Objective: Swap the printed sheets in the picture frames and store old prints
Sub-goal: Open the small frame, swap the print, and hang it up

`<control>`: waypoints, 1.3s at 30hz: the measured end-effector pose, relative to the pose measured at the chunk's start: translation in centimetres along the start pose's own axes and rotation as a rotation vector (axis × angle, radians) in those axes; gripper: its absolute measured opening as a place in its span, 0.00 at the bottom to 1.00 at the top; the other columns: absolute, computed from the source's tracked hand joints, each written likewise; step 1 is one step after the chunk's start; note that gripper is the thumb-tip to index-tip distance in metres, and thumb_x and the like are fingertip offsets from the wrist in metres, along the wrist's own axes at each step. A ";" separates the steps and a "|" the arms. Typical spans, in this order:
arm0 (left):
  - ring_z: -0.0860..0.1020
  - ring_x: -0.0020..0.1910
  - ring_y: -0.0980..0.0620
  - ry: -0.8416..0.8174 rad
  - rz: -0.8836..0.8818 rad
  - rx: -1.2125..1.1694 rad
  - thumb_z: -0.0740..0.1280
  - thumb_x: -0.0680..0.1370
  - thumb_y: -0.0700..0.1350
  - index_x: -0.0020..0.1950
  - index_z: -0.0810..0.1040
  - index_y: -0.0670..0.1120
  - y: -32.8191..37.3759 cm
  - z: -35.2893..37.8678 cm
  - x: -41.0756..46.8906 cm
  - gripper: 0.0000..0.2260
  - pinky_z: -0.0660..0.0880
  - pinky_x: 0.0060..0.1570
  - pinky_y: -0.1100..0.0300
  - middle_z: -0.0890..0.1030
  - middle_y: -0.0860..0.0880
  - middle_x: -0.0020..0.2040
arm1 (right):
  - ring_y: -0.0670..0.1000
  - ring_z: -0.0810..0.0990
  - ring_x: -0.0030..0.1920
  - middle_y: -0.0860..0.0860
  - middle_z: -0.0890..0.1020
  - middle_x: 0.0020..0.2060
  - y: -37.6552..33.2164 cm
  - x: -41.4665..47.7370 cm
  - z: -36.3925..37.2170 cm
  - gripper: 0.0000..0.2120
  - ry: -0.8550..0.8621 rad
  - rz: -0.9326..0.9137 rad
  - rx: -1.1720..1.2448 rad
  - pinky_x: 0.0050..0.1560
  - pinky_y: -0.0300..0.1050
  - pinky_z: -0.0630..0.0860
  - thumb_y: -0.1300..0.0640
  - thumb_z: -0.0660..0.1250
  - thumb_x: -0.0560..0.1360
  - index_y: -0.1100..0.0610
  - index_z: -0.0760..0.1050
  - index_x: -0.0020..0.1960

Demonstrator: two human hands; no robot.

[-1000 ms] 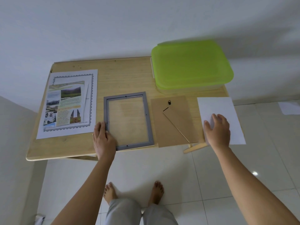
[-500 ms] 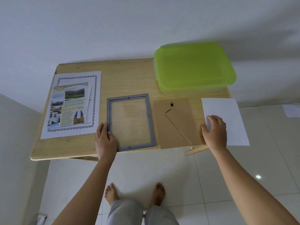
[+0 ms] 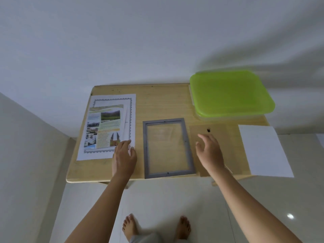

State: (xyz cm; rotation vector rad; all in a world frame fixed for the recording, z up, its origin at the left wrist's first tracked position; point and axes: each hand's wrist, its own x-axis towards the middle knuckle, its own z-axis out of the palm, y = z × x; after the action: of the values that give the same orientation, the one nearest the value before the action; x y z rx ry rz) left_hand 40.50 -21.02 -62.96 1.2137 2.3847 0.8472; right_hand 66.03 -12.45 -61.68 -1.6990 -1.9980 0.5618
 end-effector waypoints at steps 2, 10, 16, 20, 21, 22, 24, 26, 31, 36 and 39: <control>0.70 0.63 0.46 0.017 0.016 0.051 0.61 0.77 0.41 0.63 0.73 0.43 -1.6 -2.0 1.0 0.14 0.67 0.60 0.51 0.74 0.46 0.64 | 0.57 0.75 0.58 0.57 0.79 0.54 -3.8 -0.2 2.5 0.14 -0.039 -0.046 0.039 0.56 0.47 0.72 0.63 0.63 0.74 0.62 0.75 0.59; 0.50 0.76 0.49 -0.074 -0.069 0.303 0.55 0.80 0.54 0.76 0.52 0.47 -12.2 -7.8 3.7 0.27 0.50 0.74 0.51 0.53 0.47 0.77 | 0.55 0.73 0.61 0.57 0.77 0.57 -17.5 -0.6 13.3 0.15 -0.224 -0.172 0.104 0.59 0.45 0.71 0.61 0.62 0.76 0.62 0.73 0.62; 0.45 0.76 0.52 -0.152 0.038 0.346 0.31 0.71 0.68 0.75 0.40 0.48 -17.3 -8.1 3.5 0.37 0.42 0.72 0.56 0.43 0.51 0.76 | 0.58 0.69 0.62 0.58 0.72 0.61 -22.9 -1.2 19.2 0.21 -0.217 -0.076 -0.025 0.59 0.49 0.71 0.54 0.63 0.76 0.63 0.68 0.65; 0.39 0.75 0.52 -0.139 0.053 0.304 0.28 0.71 0.67 0.74 0.37 0.49 -16.7 -7.5 3.3 0.36 0.38 0.71 0.58 0.38 0.52 0.74 | 0.58 0.66 0.63 0.58 0.69 0.63 -23.8 -1.4 20.1 0.27 -0.154 0.039 -0.086 0.60 0.50 0.68 0.47 0.64 0.75 0.62 0.64 0.67; 0.39 0.74 0.53 -0.134 0.056 0.296 0.27 0.71 0.67 0.74 0.37 0.49 -16.2 -7.2 3.3 0.36 0.38 0.71 0.58 0.38 0.52 0.74 | 0.58 0.66 0.63 0.58 0.68 0.64 -23.7 -1.0 19.9 0.29 -0.142 0.069 -0.094 0.60 0.50 0.67 0.45 0.64 0.74 0.61 0.63 0.67; 0.39 0.74 0.53 -0.127 0.060 0.287 0.27 0.72 0.67 0.74 0.38 0.48 -16.0 -7.0 3.4 0.36 0.39 0.71 0.57 0.39 0.52 0.74 | 0.58 0.65 0.63 0.59 0.68 0.64 -23.7 -0.6 19.7 0.30 -0.131 0.103 -0.090 0.60 0.50 0.67 0.44 0.65 0.73 0.61 0.63 0.67; 0.43 0.74 0.52 -0.116 0.070 0.281 0.31 0.74 0.66 0.75 0.43 0.47 -15.3 -6.8 3.6 0.34 0.44 0.71 0.55 0.44 0.51 0.75 | 0.58 0.65 0.62 0.59 0.68 0.63 -23.6 0.4 19.2 0.31 -0.110 0.175 -0.043 0.60 0.50 0.66 0.43 0.68 0.71 0.60 0.64 0.65; 0.48 0.74 0.50 -0.108 0.070 0.279 0.35 0.77 0.64 0.75 0.49 0.46 -14.9 -6.6 3.9 0.33 0.50 0.70 0.52 0.49 0.49 0.75 | 0.58 0.66 0.61 0.59 0.69 0.61 -23.6 1.2 18.6 0.32 -0.109 0.235 0.021 0.59 0.51 0.67 0.44 0.72 0.68 0.60 0.65 0.63; 0.56 0.73 0.47 -0.128 0.069 0.284 0.40 0.79 0.60 0.75 0.54 0.44 -14.0 -6.4 3.9 0.30 0.57 0.68 0.50 0.58 0.45 0.75 | 0.56 0.69 0.54 0.56 0.72 0.51 -22.4 2.9 17.6 0.32 -0.096 0.340 0.170 0.52 0.48 0.69 0.48 0.79 0.61 0.60 0.68 0.55; 0.54 0.73 0.48 -0.144 0.073 0.279 0.40 0.79 0.61 0.75 0.53 0.44 -17.4 -6.9 3.0 0.30 0.54 0.68 0.49 0.58 0.46 0.75 | 0.51 0.73 0.38 0.51 0.74 0.36 -23.3 1.2 18.7 0.19 -0.053 0.448 0.340 0.38 0.41 0.68 0.59 0.78 0.63 0.62 0.71 0.47; 0.51 0.74 0.49 -0.142 0.064 0.270 0.37 0.78 0.62 0.75 0.52 0.44 -17.4 -7.3 3.4 0.32 0.51 0.69 0.50 0.55 0.46 0.76 | 0.48 0.73 0.34 0.48 0.73 0.31 -23.1 1.4 18.8 0.12 -0.062 0.450 0.417 0.35 0.38 0.70 0.64 0.75 0.67 0.61 0.74 0.45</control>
State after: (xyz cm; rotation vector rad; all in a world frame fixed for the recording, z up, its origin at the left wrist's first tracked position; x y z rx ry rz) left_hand 23.93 -28.86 -68.65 1.4061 2.4103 0.4472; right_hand 36.41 -14.94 -63.55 -1.8687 -1.3959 1.1083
